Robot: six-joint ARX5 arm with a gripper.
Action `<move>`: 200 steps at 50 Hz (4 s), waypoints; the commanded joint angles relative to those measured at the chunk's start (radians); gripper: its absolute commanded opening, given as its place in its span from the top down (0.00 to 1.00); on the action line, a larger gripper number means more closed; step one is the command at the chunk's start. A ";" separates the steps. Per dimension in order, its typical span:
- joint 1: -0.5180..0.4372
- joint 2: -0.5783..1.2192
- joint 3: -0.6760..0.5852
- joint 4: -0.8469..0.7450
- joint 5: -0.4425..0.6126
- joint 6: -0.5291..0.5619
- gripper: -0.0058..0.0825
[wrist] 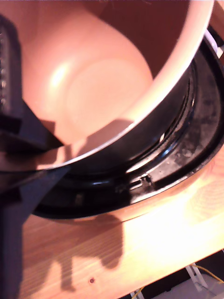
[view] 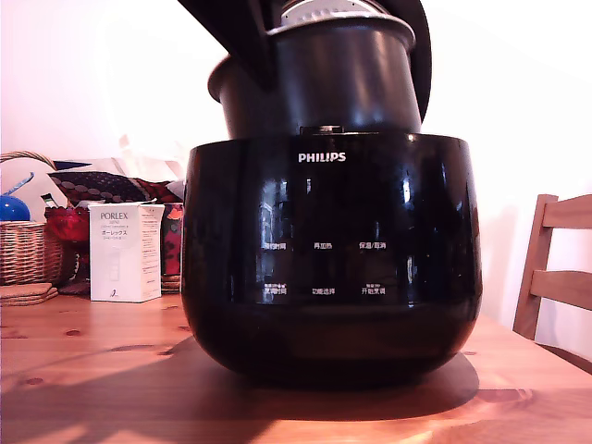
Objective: Place the pot you are holding inside the rice cooker
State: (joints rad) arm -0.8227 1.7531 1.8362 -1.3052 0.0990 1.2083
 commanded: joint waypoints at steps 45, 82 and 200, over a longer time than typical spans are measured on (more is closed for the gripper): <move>-0.035 0.085 0.013 -0.005 0.025 0.005 0.96; -0.043 0.087 0.013 -0.003 0.053 0.002 0.92; 0.076 0.034 0.163 -0.049 -0.222 -0.707 0.96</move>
State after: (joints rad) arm -0.7673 1.8320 1.9862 -1.3575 -0.1307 0.5415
